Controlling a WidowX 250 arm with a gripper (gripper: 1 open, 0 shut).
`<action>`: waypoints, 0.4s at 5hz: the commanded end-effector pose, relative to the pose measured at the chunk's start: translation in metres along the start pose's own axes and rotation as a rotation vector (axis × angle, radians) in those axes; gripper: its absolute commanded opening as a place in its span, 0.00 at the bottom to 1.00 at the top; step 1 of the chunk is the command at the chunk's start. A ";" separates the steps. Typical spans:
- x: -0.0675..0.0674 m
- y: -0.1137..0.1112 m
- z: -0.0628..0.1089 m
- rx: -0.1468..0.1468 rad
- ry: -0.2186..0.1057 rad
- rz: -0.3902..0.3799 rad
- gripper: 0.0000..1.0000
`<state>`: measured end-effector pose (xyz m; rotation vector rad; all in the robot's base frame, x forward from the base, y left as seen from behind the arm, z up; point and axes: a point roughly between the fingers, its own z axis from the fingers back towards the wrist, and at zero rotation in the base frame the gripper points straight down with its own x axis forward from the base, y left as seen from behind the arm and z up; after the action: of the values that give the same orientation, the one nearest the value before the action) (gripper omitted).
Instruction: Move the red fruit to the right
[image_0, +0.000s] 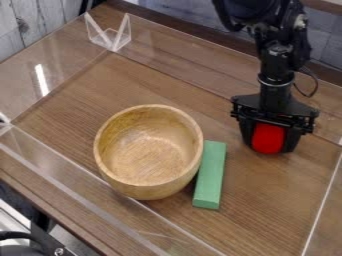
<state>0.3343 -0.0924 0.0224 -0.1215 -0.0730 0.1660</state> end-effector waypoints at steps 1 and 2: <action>0.013 -0.020 0.018 -0.018 -0.061 0.021 1.00; 0.004 -0.029 0.023 -0.019 -0.074 0.045 1.00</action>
<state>0.3324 -0.1147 0.0254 -0.1103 -0.0766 0.2194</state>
